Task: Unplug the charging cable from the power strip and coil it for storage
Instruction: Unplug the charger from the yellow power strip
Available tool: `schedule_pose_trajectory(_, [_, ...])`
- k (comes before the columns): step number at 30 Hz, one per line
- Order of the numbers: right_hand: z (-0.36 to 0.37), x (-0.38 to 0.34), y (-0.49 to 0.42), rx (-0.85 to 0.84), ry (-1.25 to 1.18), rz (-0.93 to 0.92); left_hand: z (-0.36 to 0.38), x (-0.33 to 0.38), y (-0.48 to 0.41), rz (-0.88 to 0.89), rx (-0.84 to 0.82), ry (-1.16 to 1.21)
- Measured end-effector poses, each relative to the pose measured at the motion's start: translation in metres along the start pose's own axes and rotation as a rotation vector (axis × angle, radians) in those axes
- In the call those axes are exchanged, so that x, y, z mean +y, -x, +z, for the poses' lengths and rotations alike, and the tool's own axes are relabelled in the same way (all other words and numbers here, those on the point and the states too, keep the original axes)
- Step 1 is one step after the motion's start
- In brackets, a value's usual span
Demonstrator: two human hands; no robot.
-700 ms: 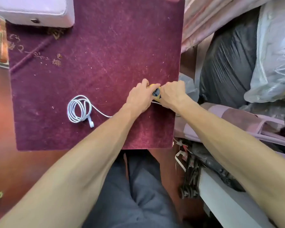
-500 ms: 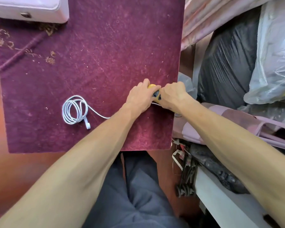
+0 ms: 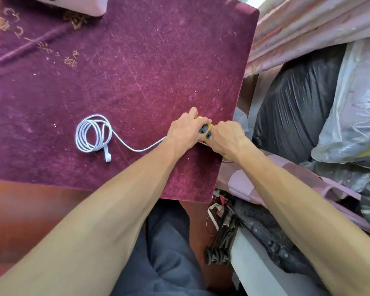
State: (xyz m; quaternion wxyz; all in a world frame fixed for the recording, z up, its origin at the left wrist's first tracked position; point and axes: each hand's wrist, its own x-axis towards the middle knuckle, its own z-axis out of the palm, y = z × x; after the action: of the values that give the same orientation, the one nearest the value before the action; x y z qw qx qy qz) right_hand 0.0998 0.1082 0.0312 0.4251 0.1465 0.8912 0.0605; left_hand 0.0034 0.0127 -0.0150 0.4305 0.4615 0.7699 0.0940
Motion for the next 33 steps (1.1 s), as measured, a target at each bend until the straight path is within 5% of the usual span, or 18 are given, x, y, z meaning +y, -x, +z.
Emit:
schedule_pose_trajectory(9, [0.009, 0.007, 0.000, -0.017, -0.014, -0.003, 0.014, -0.007, 0.001, -0.031, 0.080, 0.145])
schedule_pose_trajectory(33, [0.014, 0.011, 0.013, 0.011, -0.132, 0.082, 0.016, -0.004, 0.004, 0.002, 0.125, 0.089])
